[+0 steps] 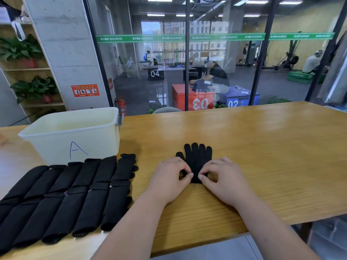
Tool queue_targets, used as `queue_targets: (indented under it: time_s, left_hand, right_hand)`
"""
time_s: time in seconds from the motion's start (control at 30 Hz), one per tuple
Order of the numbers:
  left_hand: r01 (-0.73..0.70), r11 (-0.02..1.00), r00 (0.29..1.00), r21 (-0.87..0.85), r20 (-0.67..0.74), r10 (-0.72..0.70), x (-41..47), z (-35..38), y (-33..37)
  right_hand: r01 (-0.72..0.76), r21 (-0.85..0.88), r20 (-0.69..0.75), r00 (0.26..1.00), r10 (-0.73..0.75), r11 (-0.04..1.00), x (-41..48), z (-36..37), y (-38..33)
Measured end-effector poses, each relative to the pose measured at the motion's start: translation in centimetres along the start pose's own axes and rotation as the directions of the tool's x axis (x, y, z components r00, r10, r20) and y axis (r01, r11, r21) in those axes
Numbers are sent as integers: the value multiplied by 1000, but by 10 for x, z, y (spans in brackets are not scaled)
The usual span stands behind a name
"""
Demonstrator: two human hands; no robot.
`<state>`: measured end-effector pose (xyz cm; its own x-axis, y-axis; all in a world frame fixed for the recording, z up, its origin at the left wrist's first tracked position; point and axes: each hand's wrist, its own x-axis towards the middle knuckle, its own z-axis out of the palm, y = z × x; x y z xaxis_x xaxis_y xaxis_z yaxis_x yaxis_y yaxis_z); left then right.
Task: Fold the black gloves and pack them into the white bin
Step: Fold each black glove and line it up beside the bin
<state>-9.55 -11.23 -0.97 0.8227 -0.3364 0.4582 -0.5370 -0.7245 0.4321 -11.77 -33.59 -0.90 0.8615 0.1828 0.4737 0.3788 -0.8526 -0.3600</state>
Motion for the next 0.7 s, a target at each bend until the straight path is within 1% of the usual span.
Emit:
queue_targets:
  time_s: [0.13, 0.27, 0.43, 0.57, 0.7]
  left_hand:
    - [18, 1000, 1000, 13, -5, -18, 1, 2, -3]
    - [42, 999, 999, 7, -12, -42, 0, 2, -4]
    - [78, 997, 996, -2, -31, -78, 0, 2, -3]
    - [66, 998, 997, 1, -29, -66, 0, 0, -1]
    - [23, 998, 1000, 66, -12, -22, -1, -3, 3]
  right_hand:
    - [-8, -58, 29, 1000, 10, 998, 2, 0, 1]
    - [-50, -35, 4, 999, 50, 998, 3, 0, 3]
    - [-52, -91, 6, 999, 53, 994, 3, 0, 1]
    - [-22, -116, -9, 1000, 21, 993, 4, 1, 0]
    - [-4, -89, -35, 999, 1, 996, 2, -1, -3]
